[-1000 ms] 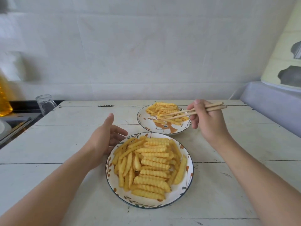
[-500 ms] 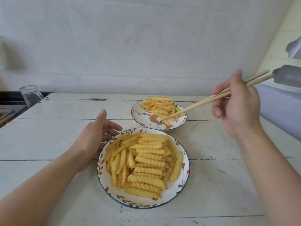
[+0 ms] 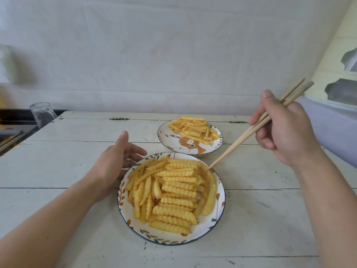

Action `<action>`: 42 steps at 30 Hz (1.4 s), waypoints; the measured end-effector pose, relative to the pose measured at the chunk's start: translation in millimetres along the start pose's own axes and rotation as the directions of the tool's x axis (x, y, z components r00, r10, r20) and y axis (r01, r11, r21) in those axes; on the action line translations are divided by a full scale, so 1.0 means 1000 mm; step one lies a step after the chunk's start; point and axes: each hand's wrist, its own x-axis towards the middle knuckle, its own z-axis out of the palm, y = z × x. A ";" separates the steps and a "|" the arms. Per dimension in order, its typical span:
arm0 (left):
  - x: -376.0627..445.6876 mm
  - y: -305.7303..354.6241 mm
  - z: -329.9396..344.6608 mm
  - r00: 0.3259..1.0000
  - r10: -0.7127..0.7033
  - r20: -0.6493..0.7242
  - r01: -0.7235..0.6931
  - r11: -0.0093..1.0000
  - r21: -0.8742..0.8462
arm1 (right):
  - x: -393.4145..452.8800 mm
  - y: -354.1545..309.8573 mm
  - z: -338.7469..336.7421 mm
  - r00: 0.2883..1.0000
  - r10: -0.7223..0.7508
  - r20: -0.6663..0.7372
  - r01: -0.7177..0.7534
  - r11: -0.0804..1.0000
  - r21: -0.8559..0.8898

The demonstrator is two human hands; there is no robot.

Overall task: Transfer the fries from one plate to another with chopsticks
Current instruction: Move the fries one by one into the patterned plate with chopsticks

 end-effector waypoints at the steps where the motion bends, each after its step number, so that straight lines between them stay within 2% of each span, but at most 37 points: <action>1: 0.000 0.000 0.000 1.000 -0.001 0.001 0.001 1.000 0.000 | 0.000 -0.001 -0.001 1.000 0.007 0.000 -0.007 1.000 0.000; 3: 0.000 0.001 0.000 1.000 -0.006 0.004 0.006 1.000 -0.003 | 0.003 -0.002 -0.007 0.999 0.012 -0.043 -0.010 0.999 0.038; 7: 0.000 0.001 -0.001 1.000 -0.004 0.010 0.004 1.000 -0.001 | 0.013 0.006 -0.017 0.966 0.008 -0.258 0.030 0.989 0.146; 11: -0.001 0.000 0.000 1.000 0.008 -0.001 -0.008 1.000 0.009 | 0.018 0.024 -0.013 0.925 -0.020 -0.378 0.051 0.996 0.071; 14: -0.002 0.000 -0.001 1.000 0.017 -0.009 -0.017 1.000 0.014 | 0.018 0.033 -0.009 0.927 -0.074 -0.367 0.090 0.996 0.029; 19: -0.002 0.000 -0.001 1.000 0.013 -0.011 -0.013 1.000 0.027 | 0.009 0.055 0.011 0.979 -0.117 -0.169 0.105 0.991 -0.080; 22: -0.003 0.002 0.000 1.000 0.011 -0.016 -0.011 0.999 0.035 | 0.007 0.067 0.020 0.987 -0.123 -0.106 0.103 0.979 -0.174; 24: -0.003 0.002 0.000 1.000 0.008 -0.020 -0.007 0.999 0.041 | 0.007 0.069 0.023 0.986 -0.126 -0.112 0.102 0.975 -0.197; 28: -0.003 0.001 -0.001 1.000 0.013 -0.010 -0.013 0.999 0.049 | 0.011 0.065 0.017 0.963 -0.135 -0.235 0.118 0.989 -0.084; 30: -0.002 0.001 -0.002 1.000 0.011 -0.009 -0.010 0.999 0.048 | 0.015 0.068 0.012 0.956 -0.141 -0.259 0.114 0.987 -0.116; 39: -0.003 0.001 -0.001 1.000 0.003 -0.007 -0.002 0.999 0.047 | 0.021 0.085 0.011 0.980 -0.105 -0.170 0.076 0.983 -0.166; 42: -0.003 0.001 -0.002 1.000 0.001 -0.001 -0.001 0.999 0.051 | 0.019 0.076 0.012 0.967 -0.104 -0.234 0.080 0.991 -0.108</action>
